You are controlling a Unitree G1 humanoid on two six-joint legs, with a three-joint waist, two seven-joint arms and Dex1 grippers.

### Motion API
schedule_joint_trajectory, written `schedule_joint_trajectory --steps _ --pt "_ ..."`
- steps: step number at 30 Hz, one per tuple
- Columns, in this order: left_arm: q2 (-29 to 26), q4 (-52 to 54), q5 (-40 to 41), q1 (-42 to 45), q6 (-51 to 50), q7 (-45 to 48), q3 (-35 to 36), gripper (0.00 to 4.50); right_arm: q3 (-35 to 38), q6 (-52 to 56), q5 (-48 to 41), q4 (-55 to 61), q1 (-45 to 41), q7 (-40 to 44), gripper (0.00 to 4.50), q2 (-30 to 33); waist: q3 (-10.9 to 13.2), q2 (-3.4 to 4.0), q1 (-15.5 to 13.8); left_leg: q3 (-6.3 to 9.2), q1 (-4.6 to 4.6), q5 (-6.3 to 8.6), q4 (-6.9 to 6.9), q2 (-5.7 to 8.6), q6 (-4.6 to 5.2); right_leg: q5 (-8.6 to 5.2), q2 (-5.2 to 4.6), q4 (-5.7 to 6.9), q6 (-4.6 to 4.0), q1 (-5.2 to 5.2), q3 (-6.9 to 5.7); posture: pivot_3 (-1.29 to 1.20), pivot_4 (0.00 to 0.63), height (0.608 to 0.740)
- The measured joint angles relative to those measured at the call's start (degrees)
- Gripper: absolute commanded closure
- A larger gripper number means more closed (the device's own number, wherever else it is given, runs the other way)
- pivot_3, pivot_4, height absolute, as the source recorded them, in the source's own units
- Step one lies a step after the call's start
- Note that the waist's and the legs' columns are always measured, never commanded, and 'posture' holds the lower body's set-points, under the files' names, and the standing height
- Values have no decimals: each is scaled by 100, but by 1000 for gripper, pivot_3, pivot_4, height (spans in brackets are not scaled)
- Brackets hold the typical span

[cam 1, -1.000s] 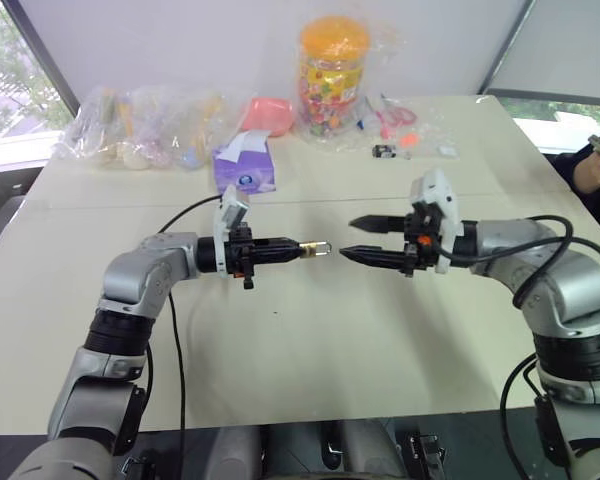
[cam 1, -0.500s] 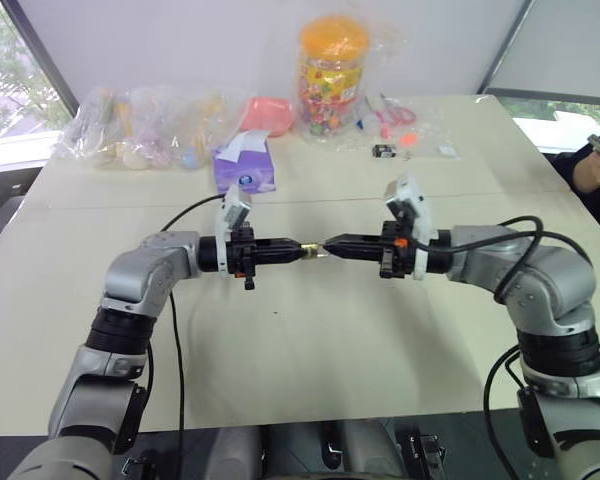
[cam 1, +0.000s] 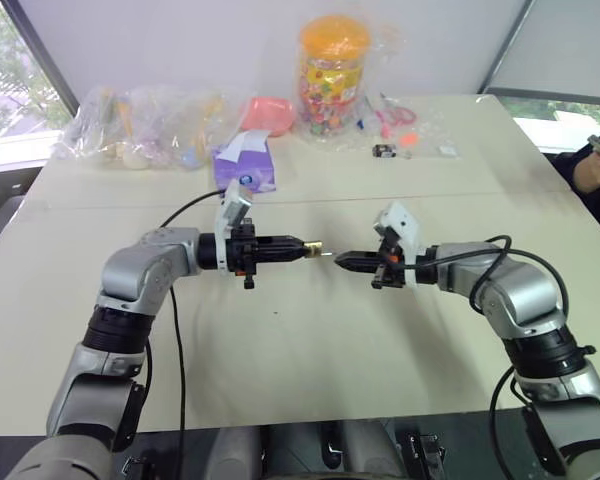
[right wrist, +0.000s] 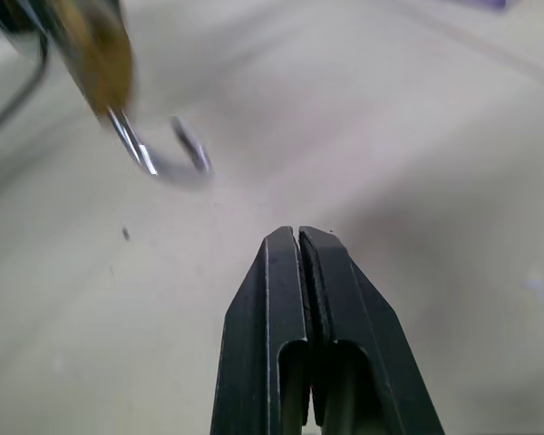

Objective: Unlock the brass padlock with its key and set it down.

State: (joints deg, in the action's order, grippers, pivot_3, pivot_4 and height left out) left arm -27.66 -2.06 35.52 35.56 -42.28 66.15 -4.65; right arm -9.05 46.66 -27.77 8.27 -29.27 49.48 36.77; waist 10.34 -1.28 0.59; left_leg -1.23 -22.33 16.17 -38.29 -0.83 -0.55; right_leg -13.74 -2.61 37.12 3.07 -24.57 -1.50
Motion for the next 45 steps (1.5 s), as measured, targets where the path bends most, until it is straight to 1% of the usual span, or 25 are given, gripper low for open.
schedule_joint_trajectory --steps 6,9,13,18,21,27,31,32,33,37,40,45 --pt "-5 9 -1 32 5 -47 -6 4500 89 -35 -9 330 209 158 4451 188 0 0 2 3 1 0 2 -2 0 0 4 0 0 0 -1 0 150 737" --pt "96 6 -2 -37 -18 -166 -26 4500 149 -56 0 473 501 201 4451 416 0 0 -18 2 -1 0 2 1 0 0 -1 -4 1 0 0 0 150 737" --pt "291 -116 6 -300 -299 -284 -147 4500 342 -107 4 620 1087 254 4451 741 0 -1 -13 0 -3 0 1 5 0 -1 -5 -7 3 1 1 0 150 737" --pt "710 -539 203 -309 -929 -509 -108 4500 743 -146 -1 751 1499 186 4451 923 0 -1 2 0 1 0 0 2 0 -1 2 -4 3 1 -1 0 150 737" --pt "951 -912 271 -222 -1228 -687 -67 4500 863 -153 2 776 1567 101 4451 938 0 -1 4 1 1 0 0 0 0 -1 6 -3 3 1 -1 0 150 737" --pt "1118 -2003 25 -26 -1208 -981 -27 4500 930 -163 2 892 1585 -5 4451 930 0 -2 -2 1 1 0 1 1 0 -2 6 -4 4 1 -5 0 150 737" --pt "1190 -2260 -173 96 -929 -946 -57 4500 938 -172 1 975 1581 -92 4451 898 -1 -2 -13 0 2 0 0 2 0 -1 2 -3 4 2 -4 0 150 737" --pt "1190 -2278 -227 96 -858 -917 -73 3514 938 -171 0 977 1581 -105 4500 898 -1 -2 -13 0 2 0 0 3 0 -1 2 -3 3 2 -4 0 150 737" --pt "1175 -2309 -311 94 -796 -917 -105 3166 938 -170 0 990 1581 -123 4500 897 -1 -2 -13 0 2 0 0 2 0 -1 2 -3 4 2 -4 0 150 737" --pt "1092 -2256 -420 58 -561 -706 -190 1412 941 -170 -1 1020 1582 -141 4500 894 -1 -2 -13 1 3 0 1 2 0 -1 1 -3 3 2 -4 0 150 737" --pt "960 -2085 -549 31 -239 -548 -357 339 937 -176 3 1035 1581 -136 4500 897 -4 -2 -3 1 16 0 1 1 0 -1 2 -3 2 13 -3 0 150 737" --pt "427 -1610 -1029 -205 595 -323 -683 339 919 -308 102 1064 1581 -48 4500 1006 -5 0 27 -2 26 0 6 -11 0 1 5 -2 -3 13 4 0 150 737"
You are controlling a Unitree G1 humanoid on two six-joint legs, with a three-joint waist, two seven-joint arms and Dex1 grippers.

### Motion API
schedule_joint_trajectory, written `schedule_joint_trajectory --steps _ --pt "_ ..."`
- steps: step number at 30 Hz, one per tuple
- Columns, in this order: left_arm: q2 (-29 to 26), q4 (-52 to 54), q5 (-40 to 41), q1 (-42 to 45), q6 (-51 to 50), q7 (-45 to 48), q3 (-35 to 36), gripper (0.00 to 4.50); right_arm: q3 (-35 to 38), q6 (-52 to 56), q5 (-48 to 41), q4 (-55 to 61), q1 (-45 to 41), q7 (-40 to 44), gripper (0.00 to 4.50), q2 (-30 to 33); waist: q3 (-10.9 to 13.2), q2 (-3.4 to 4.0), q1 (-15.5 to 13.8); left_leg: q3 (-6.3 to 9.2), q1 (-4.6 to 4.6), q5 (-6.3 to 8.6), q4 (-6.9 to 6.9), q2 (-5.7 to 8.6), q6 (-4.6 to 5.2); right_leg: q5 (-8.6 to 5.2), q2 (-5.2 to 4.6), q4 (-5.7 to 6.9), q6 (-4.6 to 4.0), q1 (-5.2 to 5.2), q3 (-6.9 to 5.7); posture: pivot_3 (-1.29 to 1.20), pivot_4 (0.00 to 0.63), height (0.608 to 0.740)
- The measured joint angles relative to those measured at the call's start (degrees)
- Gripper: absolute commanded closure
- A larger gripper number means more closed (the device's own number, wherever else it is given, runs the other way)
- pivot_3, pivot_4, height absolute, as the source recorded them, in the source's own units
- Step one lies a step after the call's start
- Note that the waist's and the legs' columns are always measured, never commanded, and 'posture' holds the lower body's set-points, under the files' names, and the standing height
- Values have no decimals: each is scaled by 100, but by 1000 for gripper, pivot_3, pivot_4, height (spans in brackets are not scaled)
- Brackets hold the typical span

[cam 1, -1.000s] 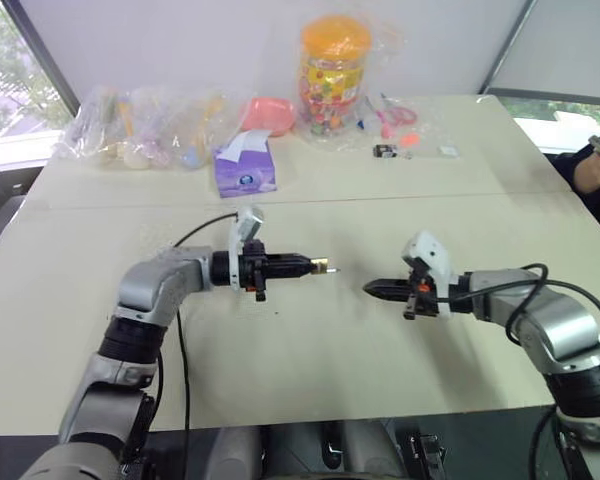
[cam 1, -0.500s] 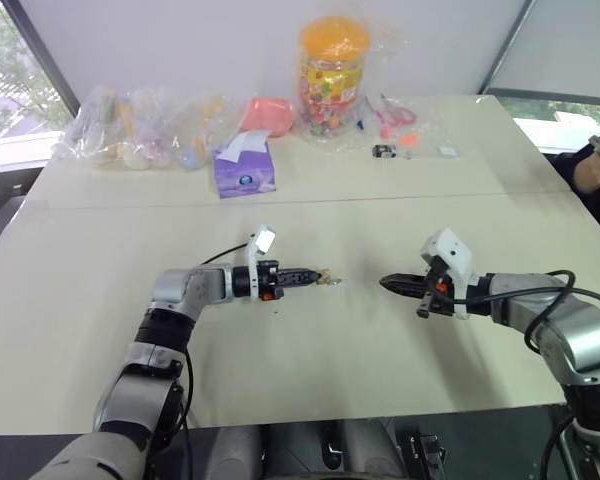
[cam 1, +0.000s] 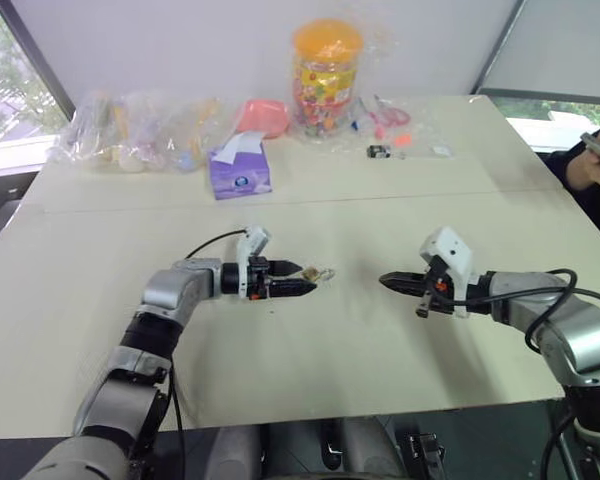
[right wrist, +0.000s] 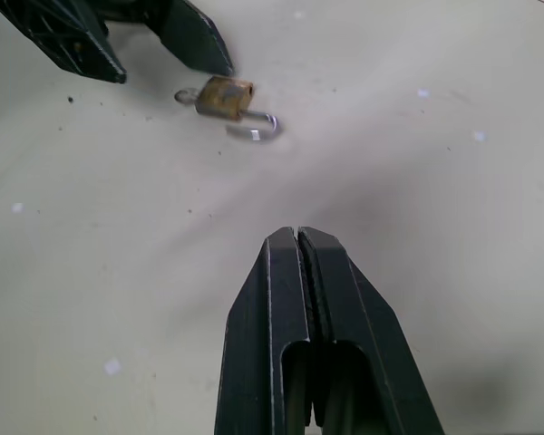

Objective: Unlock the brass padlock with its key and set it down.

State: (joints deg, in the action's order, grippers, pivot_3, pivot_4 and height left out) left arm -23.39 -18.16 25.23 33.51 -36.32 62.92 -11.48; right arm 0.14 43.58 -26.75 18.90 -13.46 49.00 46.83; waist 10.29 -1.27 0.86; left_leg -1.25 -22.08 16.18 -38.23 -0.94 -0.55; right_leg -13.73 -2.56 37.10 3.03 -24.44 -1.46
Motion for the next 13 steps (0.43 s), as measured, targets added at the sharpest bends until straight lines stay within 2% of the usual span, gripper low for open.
schedule_joint_trajectory --steps 6,13 --pt "-774 579 -561 -322 787 257 -163 339 -159 -326 299 -6 -27 258 4500 339 0 0 -21 1 -6 0 4 -1 0 -1 0 -2 -2 -6 0 0 150 737" --pt "-1110 1402 -334 -595 472 416 46 339 -177 -398 277 126 -343 674 4500 583 4 -3 -42 0 -27 0 0 8 0 -2 -7 -12 2 -15 -2 0 150 737"
